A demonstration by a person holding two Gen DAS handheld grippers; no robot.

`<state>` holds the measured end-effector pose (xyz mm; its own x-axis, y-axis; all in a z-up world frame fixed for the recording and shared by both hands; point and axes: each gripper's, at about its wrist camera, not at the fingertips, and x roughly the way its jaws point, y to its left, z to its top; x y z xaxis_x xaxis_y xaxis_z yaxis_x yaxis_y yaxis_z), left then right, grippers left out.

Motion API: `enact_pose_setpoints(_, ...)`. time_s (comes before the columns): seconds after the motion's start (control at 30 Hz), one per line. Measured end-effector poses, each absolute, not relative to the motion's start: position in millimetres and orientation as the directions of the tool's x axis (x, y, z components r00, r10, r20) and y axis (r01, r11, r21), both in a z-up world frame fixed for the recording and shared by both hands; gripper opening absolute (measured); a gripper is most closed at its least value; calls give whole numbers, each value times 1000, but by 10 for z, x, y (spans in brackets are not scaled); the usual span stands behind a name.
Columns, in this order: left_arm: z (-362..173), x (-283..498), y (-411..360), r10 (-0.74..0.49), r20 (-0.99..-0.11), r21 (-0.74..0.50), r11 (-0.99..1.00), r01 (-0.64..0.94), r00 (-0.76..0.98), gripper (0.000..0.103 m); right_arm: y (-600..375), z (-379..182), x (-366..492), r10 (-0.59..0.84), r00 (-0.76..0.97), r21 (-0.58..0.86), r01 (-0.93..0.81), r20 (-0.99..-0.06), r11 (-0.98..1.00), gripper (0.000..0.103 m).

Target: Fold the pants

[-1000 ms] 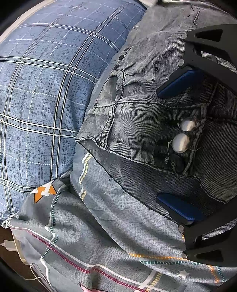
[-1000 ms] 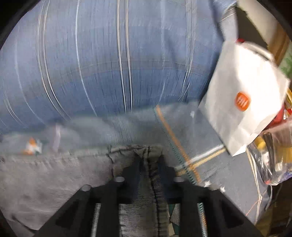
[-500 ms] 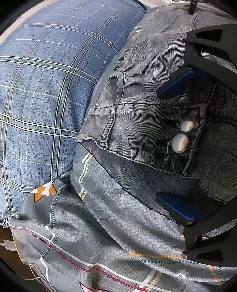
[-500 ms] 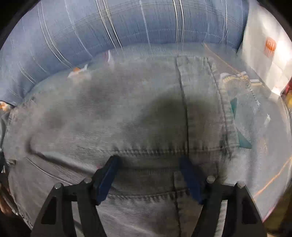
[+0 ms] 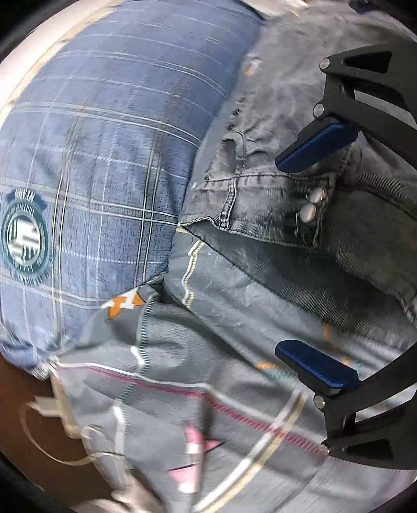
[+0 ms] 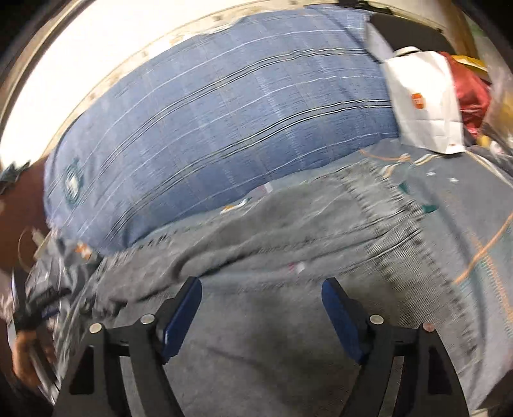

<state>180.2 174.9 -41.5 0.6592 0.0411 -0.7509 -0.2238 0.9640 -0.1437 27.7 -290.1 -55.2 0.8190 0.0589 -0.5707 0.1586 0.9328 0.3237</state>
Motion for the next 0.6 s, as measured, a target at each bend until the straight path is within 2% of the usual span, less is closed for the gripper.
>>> enact_pose_setpoints(0.1, -333, 1930, 1761, 42, -766, -132, 966, -222, 641, 103, -2726, -456, 250, 103, 836, 277, 61, -539, 959, 80)
enact_pose_setpoints(0.17, -297, 2147, 1753, 31, -782, -139, 965, -222, 622, 103, -2744, -449, 254, 100, 849, 277, 56, -519, 959, 81)
enact_pose_setpoints(0.37, -357, 2876, 1554, -77, -820, -171, 979, -113, 568, 103, -3152, -679, 267, 204, 796, 497, 136, -570, 857, 81)
enact_pose_setpoints(0.5, -547, 3315, 1631, -88, -850, -189, 971, -145, 519, 103, -3346, -733, 200, 209, 797, 556, 183, -567, 811, 81)
enact_pose_setpoints(0.53, -595, 3403, 1678, -89, -856, -199, 966, -166, 510, 101, -3378, -733, 192, 214, 798, 567, 185, -563, 802, 81)
enact_pose_setpoints(0.6, -709, 3545, 1744, -107, -871, -223, 956, -192, 479, 90, -3394, -736, 208, 226, 798, 578, 179, -558, 796, 81)
